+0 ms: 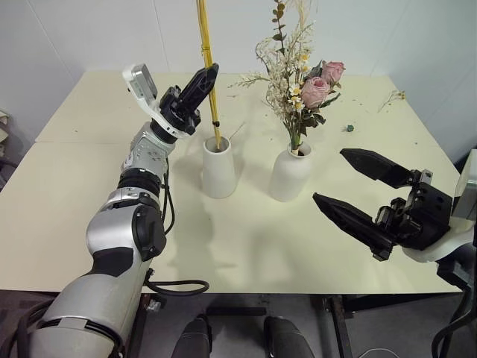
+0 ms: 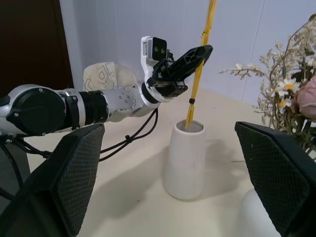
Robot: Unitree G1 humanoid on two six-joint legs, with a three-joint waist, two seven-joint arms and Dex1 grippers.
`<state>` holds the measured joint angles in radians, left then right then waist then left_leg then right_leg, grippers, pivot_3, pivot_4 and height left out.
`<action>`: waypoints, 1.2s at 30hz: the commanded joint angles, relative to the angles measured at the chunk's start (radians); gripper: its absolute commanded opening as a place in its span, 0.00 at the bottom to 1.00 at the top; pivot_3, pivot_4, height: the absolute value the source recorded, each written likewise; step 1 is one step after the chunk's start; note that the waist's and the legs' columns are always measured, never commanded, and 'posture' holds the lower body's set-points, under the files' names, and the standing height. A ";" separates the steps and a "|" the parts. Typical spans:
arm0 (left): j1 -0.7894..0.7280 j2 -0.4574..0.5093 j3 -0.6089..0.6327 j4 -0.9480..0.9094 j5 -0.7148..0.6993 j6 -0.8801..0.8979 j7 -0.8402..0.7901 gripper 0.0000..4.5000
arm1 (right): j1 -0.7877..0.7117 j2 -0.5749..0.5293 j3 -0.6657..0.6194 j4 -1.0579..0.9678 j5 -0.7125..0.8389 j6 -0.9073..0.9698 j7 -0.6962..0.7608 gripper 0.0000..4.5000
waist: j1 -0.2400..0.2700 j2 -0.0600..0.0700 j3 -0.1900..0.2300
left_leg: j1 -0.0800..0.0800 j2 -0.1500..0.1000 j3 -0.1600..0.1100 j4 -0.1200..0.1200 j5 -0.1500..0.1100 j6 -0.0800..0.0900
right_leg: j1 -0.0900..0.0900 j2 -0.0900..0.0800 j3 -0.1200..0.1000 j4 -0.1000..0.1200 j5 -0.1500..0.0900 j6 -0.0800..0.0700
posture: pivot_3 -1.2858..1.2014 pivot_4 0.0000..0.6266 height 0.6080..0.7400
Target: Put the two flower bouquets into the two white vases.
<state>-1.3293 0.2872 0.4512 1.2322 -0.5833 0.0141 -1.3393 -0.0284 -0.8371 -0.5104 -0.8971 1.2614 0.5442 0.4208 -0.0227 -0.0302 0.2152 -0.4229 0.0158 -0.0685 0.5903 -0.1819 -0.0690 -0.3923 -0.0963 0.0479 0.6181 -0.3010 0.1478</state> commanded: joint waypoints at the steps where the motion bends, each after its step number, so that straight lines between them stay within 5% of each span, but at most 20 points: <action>1: -0.018 -0.003 -0.009 -0.006 0.033 -0.036 0.018 0.01 | 0.004 -0.017 -0.031 -0.028 0.020 -0.030 -0.006 1.00 | 0.000 0.000 0.000 | 0.000 0.000 0.000 0.000 0.000 0.000 | 0.000 0.000 0.000 0.000 0.000 0.000 | 0.52 0.24 1.00; 30: 0.021 -0.013 -0.057 0.006 0.174 -0.105 0.079 0.01 | 0.029 -0.071 -0.075 0.005 0.035 -0.045 0.022 1.00 | 0.006 0.000 0.000 | 0.000 0.000 0.000 0.000 0.000 0.000 | 0.000 0.000 0.000 0.000 0.000 0.000 | 0.52 0.24 1.00; 36: 0.018 0.004 -0.070 -0.002 0.173 -0.071 0.046 0.35 | 0.021 -0.079 -0.081 0.030 0.035 -0.041 0.044 1.00 | 0.008 0.000 0.000 | 0.000 0.000 0.000 0.000 0.000 0.000 | 0.000 0.000 0.000 0.000 0.000 0.000 | 0.52 0.24 1.00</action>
<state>-1.2942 0.2818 0.3818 1.2634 -0.4169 -0.0546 -1.2855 -0.0018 -0.9037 -0.5581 -0.8602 1.2864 0.5222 0.4493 -0.0150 -0.0304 0.2153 -0.4228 0.0158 -0.0685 0.5905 -0.1819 -0.0690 -0.3921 -0.0961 0.0479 0.6182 -0.3009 0.1480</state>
